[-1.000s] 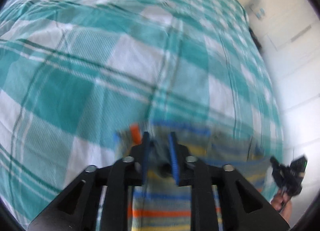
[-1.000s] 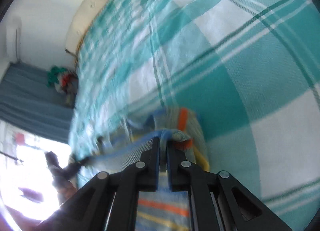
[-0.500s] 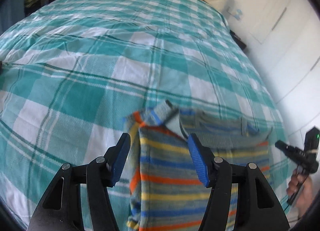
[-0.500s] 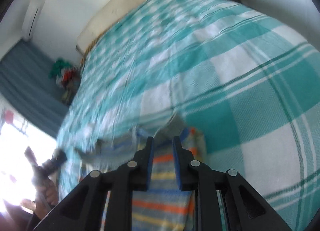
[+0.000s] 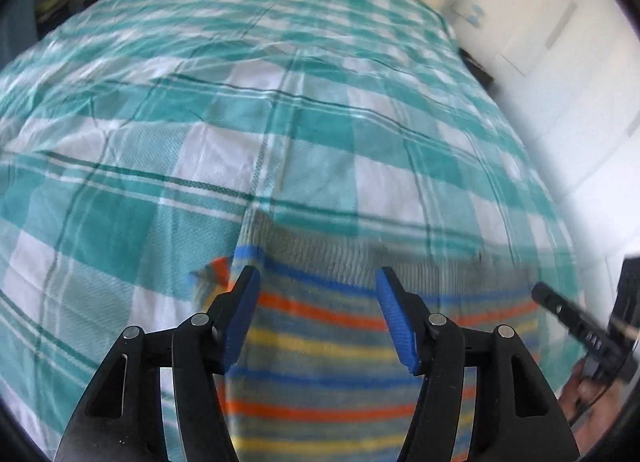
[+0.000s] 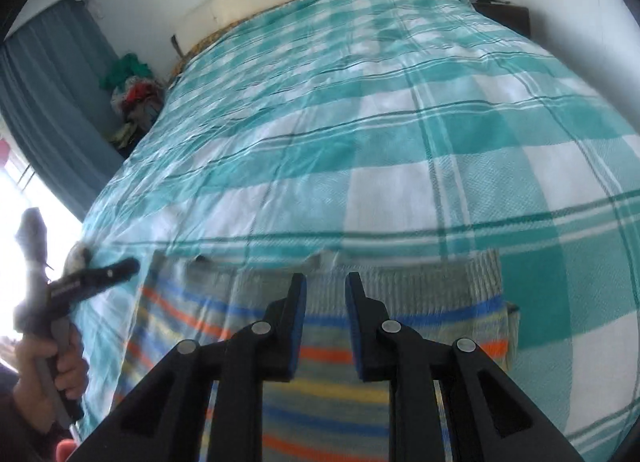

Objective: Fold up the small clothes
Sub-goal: 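Lift the hem with both grippers and fold it toward the collar, then release the folded hem with both grippers and pull back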

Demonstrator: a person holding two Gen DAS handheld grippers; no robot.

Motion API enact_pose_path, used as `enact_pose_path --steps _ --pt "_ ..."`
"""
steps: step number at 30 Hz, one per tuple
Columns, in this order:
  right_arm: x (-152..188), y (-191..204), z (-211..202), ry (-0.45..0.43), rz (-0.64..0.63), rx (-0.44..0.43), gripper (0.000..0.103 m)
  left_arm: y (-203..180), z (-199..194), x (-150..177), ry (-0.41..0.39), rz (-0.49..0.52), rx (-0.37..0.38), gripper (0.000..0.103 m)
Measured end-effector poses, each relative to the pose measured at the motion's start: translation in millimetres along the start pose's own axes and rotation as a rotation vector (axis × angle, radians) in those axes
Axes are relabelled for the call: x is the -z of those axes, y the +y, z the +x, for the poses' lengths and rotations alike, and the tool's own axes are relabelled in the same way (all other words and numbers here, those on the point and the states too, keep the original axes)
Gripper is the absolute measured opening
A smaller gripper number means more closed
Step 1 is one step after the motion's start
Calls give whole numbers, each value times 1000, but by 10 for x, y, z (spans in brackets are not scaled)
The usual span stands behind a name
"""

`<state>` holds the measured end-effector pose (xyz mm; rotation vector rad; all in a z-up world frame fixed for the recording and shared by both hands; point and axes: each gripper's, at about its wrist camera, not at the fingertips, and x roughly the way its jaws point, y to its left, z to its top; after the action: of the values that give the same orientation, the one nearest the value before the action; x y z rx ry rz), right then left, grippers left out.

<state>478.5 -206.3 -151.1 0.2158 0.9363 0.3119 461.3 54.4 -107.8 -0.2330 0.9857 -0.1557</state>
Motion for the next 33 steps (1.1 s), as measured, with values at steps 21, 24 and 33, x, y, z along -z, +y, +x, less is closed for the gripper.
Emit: enact_pose_path --steps 21,24,33 --pt "2319 -61 -1409 -64 -50 221 71 463 -868 2247 -18 52 -236 90" --pt "2348 -106 -1340 -72 -31 244 71 565 -758 2384 -13 43 -248 98" --pt "2507 -143 -1018 -28 -74 273 96 618 -867 2363 -13 63 -252 102"
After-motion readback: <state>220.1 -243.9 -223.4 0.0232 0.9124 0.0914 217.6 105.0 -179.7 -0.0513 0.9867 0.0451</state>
